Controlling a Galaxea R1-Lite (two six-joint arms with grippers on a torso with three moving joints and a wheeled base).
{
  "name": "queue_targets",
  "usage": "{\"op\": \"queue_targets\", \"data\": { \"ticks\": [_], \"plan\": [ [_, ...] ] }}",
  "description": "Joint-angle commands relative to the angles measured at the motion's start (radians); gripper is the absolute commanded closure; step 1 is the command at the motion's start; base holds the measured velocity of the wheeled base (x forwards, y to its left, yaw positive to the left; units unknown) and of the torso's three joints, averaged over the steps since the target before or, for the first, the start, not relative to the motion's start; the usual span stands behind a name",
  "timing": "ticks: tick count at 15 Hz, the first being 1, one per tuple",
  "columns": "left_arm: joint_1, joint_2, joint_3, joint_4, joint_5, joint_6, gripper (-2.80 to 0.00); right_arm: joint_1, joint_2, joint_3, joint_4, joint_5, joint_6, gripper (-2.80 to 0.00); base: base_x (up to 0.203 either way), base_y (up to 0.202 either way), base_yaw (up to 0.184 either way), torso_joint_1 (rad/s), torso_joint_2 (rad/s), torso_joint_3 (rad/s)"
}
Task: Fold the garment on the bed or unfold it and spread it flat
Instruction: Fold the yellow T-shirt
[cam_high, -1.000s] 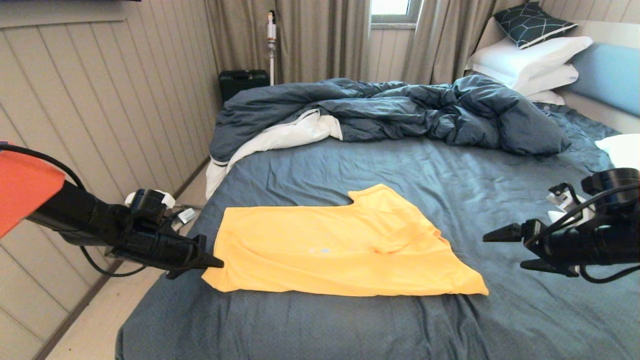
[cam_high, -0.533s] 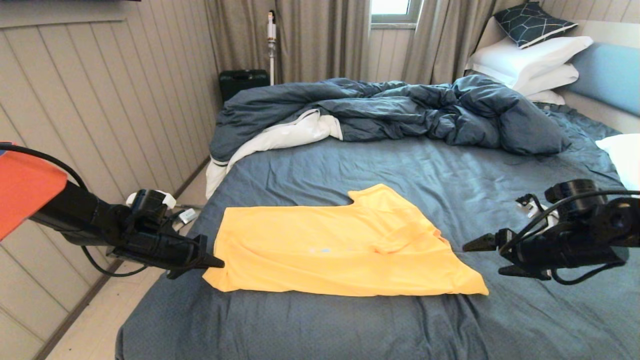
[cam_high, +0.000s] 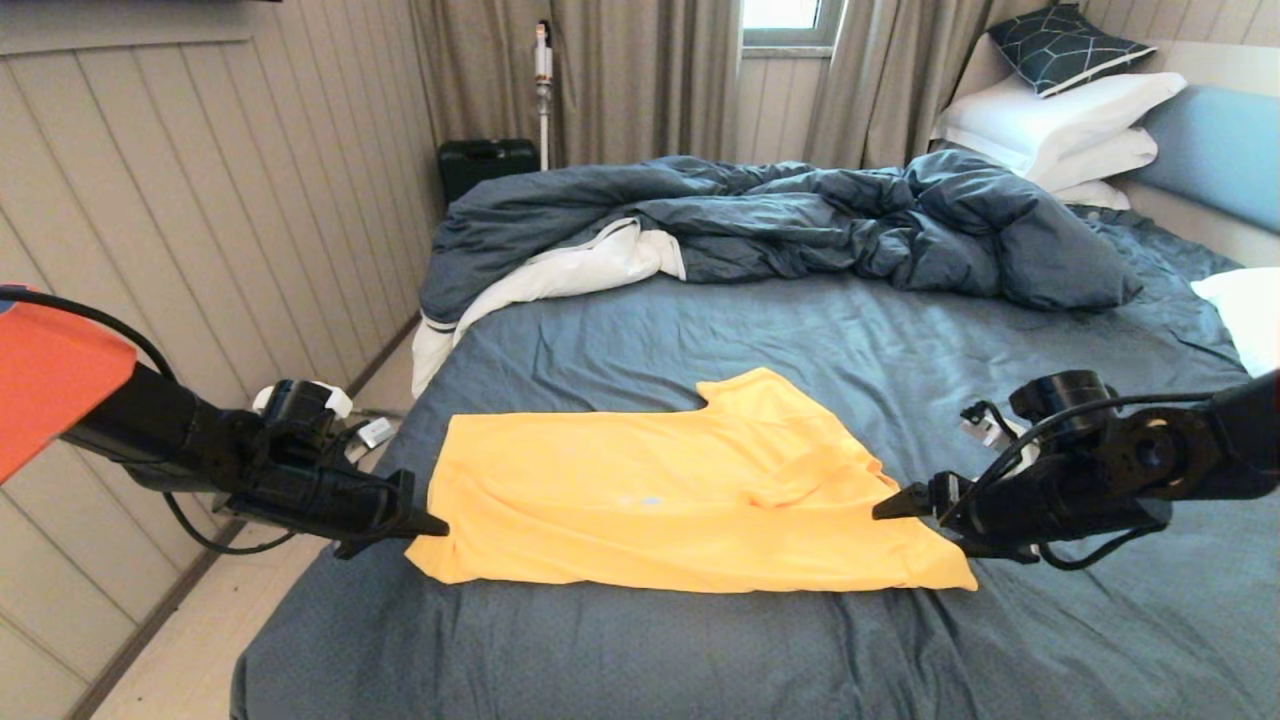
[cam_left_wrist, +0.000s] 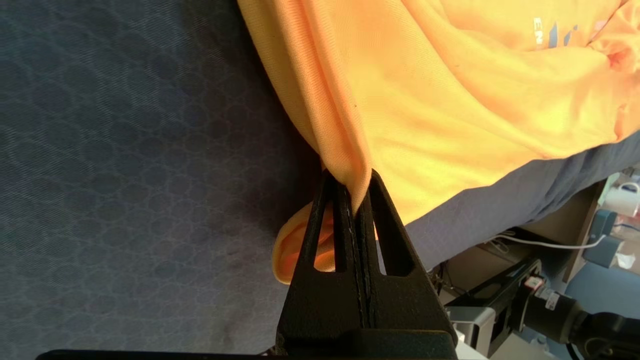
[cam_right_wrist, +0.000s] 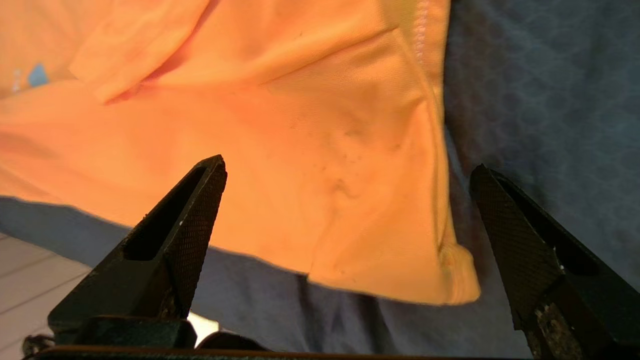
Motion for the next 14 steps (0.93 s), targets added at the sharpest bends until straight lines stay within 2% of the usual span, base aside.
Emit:
{"op": "queue_targets", "data": {
  "ticks": [1, 8, 9, 14],
  "plan": [
    [-0.001, 0.002, 0.000, 0.000, -0.003, -0.001, 0.00, 0.003, 0.036, -0.012, -0.001, -0.005, 0.002, -2.80, 0.000, 0.000, 0.000, 0.000, 0.00, 0.000],
    [0.000, 0.016, -0.006, 0.000, -0.003, -0.001, 0.00, 0.005, 0.095, -0.056, 0.002, -0.006, 0.000, -2.80, 0.000, 0.000, 0.000, 0.000, 0.00, 0.000],
    [-0.001, 0.012, -0.008, 0.001, -0.003, -0.001, 0.00, 0.009, 0.095, -0.057, 0.002, -0.006, 0.002, 0.00, 0.000, 0.000, 0.000, 0.000, 0.00, 0.000],
    [0.001, 0.012, -0.008, 0.001, -0.003, -0.001, 0.00, 0.066, 0.093, -0.047, 0.002, -0.028, 0.002, 0.00, 0.000, 0.000, 0.000, 0.000, 0.00, 0.000]
  ]
}}
